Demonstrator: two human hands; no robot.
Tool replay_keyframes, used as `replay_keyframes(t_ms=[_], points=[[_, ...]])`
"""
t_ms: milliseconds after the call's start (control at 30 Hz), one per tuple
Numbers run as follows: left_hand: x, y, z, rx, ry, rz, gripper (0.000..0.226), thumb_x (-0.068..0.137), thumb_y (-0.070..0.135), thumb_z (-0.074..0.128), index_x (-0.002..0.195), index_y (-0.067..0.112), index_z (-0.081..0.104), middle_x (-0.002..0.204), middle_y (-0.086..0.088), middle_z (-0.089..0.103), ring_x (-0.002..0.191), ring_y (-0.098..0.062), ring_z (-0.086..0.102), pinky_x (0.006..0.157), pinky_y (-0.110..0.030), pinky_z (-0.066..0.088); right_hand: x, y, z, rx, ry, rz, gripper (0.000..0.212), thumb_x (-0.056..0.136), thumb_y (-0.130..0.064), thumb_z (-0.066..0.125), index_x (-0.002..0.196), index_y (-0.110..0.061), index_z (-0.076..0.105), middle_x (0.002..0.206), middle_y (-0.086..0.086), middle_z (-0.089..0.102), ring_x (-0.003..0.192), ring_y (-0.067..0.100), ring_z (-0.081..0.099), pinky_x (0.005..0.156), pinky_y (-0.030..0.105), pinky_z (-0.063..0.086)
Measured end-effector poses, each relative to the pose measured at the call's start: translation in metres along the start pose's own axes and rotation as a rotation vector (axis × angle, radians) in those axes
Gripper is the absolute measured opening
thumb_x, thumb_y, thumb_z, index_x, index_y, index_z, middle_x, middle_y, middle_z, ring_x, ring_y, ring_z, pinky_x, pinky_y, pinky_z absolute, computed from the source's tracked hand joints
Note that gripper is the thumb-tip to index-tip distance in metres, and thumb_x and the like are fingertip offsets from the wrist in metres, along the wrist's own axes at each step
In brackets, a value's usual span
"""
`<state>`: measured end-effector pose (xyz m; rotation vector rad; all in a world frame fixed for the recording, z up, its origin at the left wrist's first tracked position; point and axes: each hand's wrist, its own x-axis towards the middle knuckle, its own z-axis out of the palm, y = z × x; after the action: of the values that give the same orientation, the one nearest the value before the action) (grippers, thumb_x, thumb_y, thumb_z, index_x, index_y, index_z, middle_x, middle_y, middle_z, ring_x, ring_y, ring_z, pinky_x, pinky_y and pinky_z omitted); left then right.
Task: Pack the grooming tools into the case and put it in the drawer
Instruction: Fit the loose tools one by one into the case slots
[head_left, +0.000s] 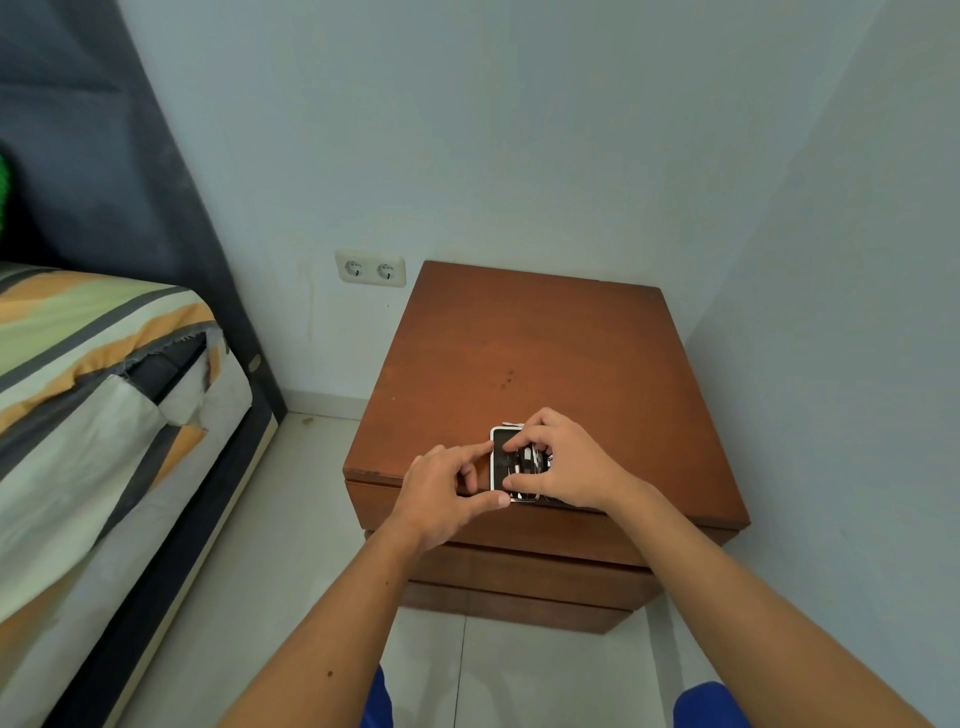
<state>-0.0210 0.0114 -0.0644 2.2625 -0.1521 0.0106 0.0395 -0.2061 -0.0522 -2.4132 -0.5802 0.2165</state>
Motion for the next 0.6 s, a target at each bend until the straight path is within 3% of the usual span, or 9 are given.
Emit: replay_keyframes(t_ms=[300, 600], points=[[0.0006, -0.001, 0.0001, -0.006, -0.004, 0.011, 0.071, 0.077, 0.051, 0.086, 0.142, 0.037, 0.06, 0.077, 0.015, 0.062, 0.081, -0.001, 0.045, 0.072, -0.024, 0.031, 0.0016, -0.0037, 0.0036, -0.021, 0.068, 0.001, 0.043, 0.077, -0.046, 0.087, 0.115, -0.03, 0.076, 0.111, -0.012, 0.054, 0.093, 0.006, 0.056, 0.086, 0.033, 0.053], [-0.0007, 0.001, 0.0, 0.002, 0.001, 0.004, 0.073, 0.078, 0.052, 0.085, 0.144, 0.037, 0.058, 0.08, 0.015, 0.063, 0.083, -0.001, 0.046, 0.071, -0.025, 0.032, -0.0025, -0.0057, -0.004, -0.071, -0.045, 0.023, 0.062, 0.065, -0.066, 0.075, 0.122, -0.04, 0.069, 0.116, -0.017, 0.047, 0.11, 0.01, 0.052, 0.097, 0.037, 0.051]])
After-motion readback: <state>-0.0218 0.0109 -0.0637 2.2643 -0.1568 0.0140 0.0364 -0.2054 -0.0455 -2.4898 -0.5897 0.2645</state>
